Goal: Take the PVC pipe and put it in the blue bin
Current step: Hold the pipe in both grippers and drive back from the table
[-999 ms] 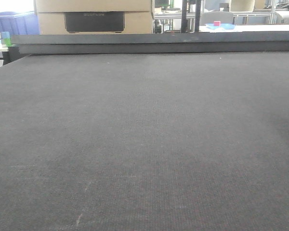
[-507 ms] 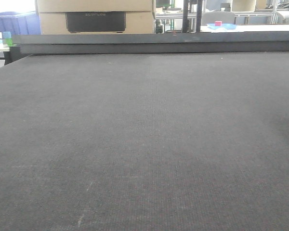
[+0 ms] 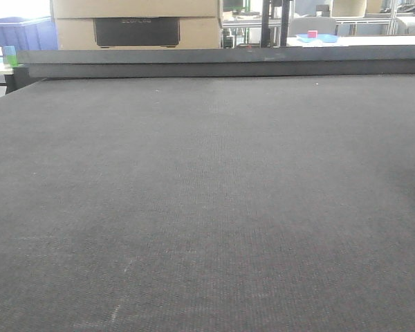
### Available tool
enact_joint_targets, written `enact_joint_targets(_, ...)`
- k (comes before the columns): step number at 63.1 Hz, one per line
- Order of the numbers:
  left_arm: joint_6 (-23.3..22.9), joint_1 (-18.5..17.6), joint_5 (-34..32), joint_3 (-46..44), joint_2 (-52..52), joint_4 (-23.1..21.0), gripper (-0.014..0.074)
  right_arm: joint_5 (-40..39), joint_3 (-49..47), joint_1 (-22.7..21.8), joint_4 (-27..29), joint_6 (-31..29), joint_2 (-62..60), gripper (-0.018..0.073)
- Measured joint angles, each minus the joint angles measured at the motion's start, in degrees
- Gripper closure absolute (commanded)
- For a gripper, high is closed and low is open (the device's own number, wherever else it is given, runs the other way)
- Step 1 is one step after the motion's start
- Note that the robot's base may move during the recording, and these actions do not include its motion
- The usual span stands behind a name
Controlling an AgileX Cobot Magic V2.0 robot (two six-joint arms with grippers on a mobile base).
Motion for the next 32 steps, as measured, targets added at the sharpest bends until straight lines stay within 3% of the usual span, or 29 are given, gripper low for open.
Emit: enact_joint_targets(32, 0.00, 0.00, 0.00, 0.00, 0.00, 0.00, 0.0708, 0.00, 0.00, 0.00, 0.00, 0.00, 0.00, 0.0727)
